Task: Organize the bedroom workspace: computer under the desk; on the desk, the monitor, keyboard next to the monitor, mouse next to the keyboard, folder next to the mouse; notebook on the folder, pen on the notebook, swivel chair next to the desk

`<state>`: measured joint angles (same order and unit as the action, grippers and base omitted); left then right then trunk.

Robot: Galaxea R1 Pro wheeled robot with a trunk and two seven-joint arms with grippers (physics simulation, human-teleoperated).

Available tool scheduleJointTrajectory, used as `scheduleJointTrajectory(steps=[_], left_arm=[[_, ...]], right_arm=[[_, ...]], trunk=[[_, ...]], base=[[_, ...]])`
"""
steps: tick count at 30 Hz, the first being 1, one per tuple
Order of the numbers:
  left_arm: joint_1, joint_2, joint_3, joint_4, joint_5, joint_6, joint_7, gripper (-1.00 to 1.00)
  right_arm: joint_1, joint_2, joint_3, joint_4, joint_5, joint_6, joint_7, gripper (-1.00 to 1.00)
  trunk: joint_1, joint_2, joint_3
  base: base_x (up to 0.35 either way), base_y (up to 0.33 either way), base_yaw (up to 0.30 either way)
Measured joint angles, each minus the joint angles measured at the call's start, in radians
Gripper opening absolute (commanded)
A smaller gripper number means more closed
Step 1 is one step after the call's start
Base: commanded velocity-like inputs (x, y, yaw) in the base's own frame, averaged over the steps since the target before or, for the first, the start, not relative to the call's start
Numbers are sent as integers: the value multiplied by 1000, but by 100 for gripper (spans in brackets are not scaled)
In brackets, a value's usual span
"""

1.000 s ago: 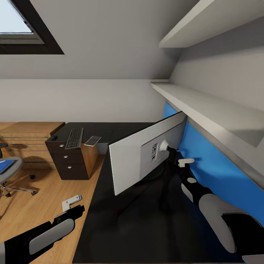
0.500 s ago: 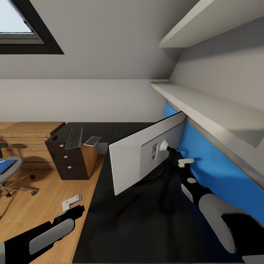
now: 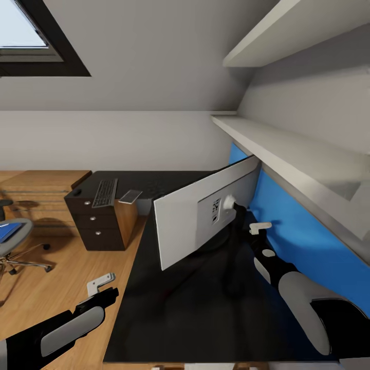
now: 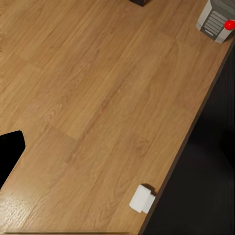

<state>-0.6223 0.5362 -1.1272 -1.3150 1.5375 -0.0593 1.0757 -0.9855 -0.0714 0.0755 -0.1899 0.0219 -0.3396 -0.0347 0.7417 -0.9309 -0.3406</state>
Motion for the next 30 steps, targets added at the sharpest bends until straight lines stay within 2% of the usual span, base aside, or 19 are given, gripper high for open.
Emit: scheduleJointTrajectory(steps=[9,25,30], left_arm=[[0,0,1,0,0,0,0,100],[0,0,1,8,1,1,0,100],[0,-1,3,62,0,2,-12,100]], right_arm=[[-1,0,0,0,0,0,0,100],[-1,4,1,-2,0,0,-1,100],[0,10,2,-9,0,3,-2,100]], trunk=[[0,0,0],[0,0,0],[0,0,0]], base=[[-158,0,0],[-327,71,0],[-330,151,0]])
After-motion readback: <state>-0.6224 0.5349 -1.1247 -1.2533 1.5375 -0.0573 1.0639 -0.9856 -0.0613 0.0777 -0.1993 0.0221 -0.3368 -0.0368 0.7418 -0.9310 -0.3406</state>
